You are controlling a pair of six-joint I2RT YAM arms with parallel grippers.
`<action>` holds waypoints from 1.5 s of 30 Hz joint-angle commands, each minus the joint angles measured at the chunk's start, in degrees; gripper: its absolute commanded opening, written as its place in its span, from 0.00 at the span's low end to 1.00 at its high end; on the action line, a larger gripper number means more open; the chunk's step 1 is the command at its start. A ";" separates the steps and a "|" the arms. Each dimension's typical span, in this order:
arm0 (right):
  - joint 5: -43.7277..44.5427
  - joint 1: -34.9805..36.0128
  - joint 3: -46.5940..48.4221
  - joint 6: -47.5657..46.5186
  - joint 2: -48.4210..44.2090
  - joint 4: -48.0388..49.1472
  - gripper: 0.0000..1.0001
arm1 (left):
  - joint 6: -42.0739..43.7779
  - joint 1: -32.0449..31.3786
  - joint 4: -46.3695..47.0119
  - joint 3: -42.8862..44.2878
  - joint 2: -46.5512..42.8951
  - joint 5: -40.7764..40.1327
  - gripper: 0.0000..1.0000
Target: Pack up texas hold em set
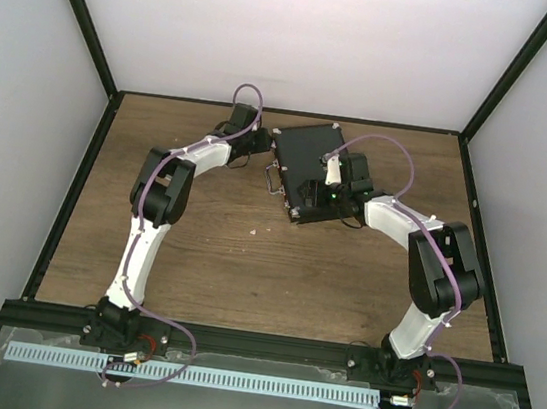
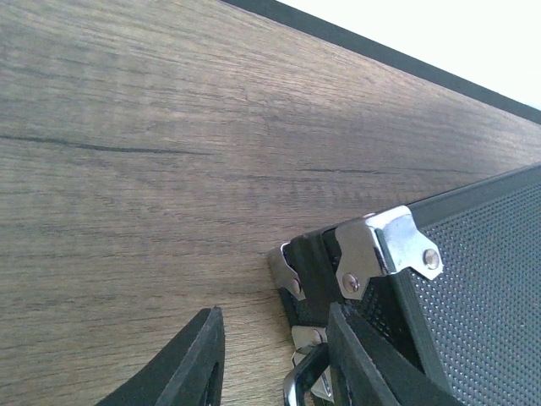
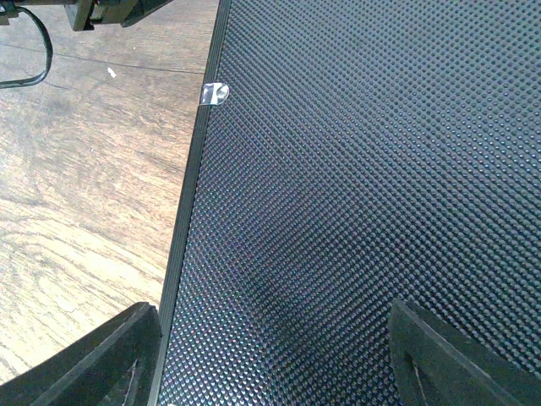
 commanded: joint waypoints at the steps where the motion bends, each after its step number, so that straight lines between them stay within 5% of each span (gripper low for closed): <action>1: 0.25 0.38 1.45 -0.28 1.43 -3.42 0.75 | -1.01 0.49 -5.31 -3.54 1.74 -3.91 0.36; 19: -0.28 0.40 1.50 0.22 1.29 -3.62 0.75 | -1.13 0.75 -4.88 -6.84 1.13 -6.06 0.26; 38: -0.46 0.41 1.47 0.26 1.09 -3.66 0.75 | -1.05 1.26 -2.24 -11.99 -0.93 -4.76 0.33; 45: -0.57 0.39 1.35 0.22 1.14 -3.55 0.75 | -1.27 1.27 -1.51 -13.10 -1.72 -4.41 0.23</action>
